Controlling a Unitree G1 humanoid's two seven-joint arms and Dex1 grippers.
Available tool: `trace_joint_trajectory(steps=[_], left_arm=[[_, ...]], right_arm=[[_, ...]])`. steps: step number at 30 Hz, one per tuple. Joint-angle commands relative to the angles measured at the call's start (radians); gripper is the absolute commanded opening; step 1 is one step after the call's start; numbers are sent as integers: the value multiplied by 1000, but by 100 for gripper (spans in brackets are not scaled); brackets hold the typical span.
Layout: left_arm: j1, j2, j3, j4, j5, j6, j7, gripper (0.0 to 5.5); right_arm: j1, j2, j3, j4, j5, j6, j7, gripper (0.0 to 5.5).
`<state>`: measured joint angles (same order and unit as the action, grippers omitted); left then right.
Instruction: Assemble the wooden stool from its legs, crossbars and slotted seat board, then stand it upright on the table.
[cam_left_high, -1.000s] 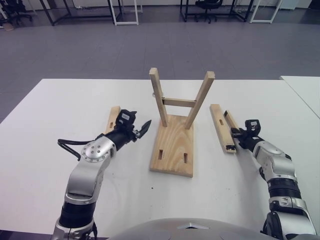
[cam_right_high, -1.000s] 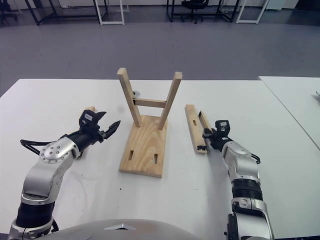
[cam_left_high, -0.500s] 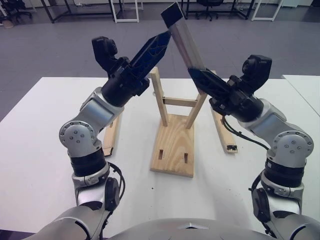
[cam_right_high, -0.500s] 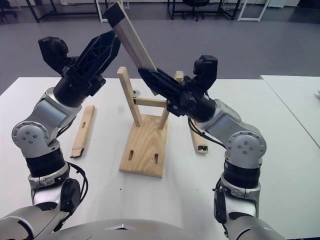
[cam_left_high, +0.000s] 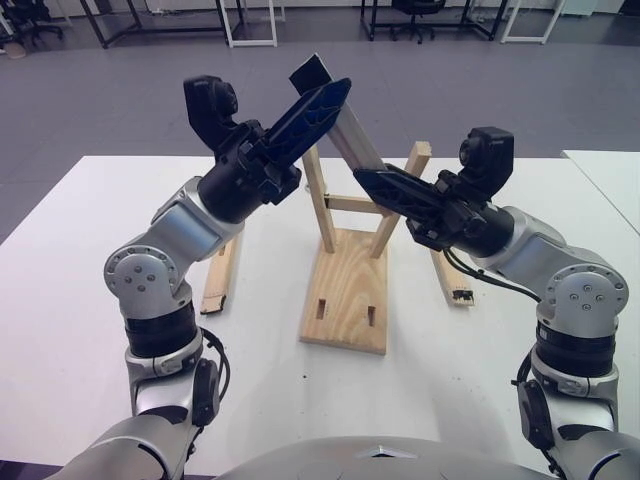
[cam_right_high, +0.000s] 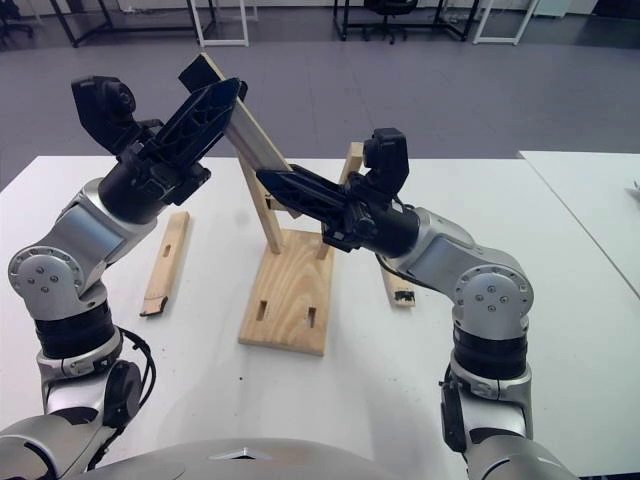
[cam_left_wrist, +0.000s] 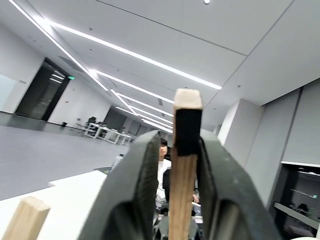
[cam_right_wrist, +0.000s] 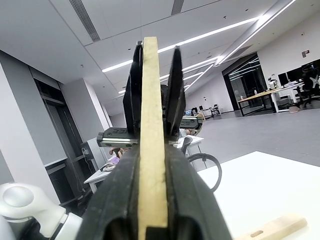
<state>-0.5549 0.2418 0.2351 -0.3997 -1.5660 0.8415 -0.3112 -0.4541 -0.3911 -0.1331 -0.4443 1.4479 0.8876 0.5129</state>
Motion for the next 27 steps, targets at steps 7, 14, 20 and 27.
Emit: trace_joint_trajectory(steps=[7,14,20,27], left_arm=[[39,50,-20,-13,28,-49,-6,45],[377,276,184,26,486,-211,55,39],[367,113,237,362,759,-503,147,39],[334,15,267,520,776,-590,126,39]], right_arm=[[-7,-37,37,6,-43,1,-11,82],[251,-127,18,-24,-231,-22,-13,209],[398,-69,30,125,-495,-192,-18,217],[406,30,12,243,-613,-303,-31,217]])
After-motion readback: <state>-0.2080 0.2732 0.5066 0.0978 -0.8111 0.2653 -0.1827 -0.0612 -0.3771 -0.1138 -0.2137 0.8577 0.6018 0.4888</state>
